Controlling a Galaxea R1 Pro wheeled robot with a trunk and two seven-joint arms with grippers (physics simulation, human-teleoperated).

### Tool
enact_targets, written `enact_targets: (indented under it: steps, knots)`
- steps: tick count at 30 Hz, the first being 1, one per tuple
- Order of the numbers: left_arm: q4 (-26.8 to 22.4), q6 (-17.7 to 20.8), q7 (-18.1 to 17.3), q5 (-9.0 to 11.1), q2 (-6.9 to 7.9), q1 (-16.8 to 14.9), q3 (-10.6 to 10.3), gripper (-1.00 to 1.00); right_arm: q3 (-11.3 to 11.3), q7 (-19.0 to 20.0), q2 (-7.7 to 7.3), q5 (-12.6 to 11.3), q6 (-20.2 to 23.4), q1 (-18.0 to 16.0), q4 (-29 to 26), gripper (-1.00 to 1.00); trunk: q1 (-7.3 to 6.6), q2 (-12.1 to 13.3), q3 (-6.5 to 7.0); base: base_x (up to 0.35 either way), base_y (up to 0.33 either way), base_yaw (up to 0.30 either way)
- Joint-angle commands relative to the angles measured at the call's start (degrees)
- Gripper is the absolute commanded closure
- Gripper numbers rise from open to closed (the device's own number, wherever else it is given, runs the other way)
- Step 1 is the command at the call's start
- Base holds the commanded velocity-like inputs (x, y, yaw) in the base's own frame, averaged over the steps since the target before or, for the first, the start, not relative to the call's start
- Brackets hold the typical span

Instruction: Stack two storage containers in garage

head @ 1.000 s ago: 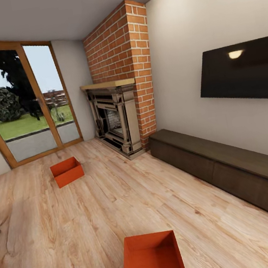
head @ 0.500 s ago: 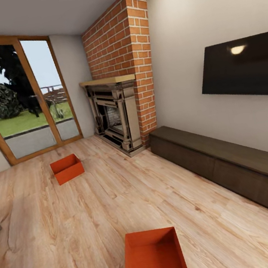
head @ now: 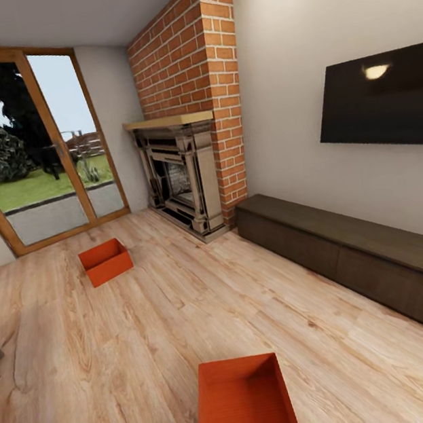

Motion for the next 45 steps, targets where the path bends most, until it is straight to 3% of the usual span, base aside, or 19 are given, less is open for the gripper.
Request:
enact_targets:
  steps: [1,26,33,45]
  knots:
    - [-0.1,0.1,0.1,0.3,-0.01,0.0,0.0,-1.00,0.4,0.3,0.01,-0.6,-0.3,-0.1,0.2,-1.00,0.00,0.0,-0.15,0.000,0.000,0.000]
    - [0.2,0.0,0.0,0.2,0.08,0.0,-0.2,-1.00,0.4,0.3,0.01,-0.6,-0.4,-0.1,0.2,-1.00,0.00,0.0,-2.43,0.000,0.000,0.000]
    - [4.7,-0.1,-0.1,0.0,0.22,0.0,-0.4,-1.00,0.5,0.4,0.01,-0.5,-0.3,-0.1,0.2,-1.00,0.00,0.0,-3.07,0.000,0.000,0.000]
    - [5.1,-0.1,-0.1,-0.2,0.22,0.0,-0.5,-1.00,0.4,0.4,-0.08,-0.5,-0.4,-0.1,0.2,-1.00,0.00,0.0,-4.17,0.000,0.000,0.000]
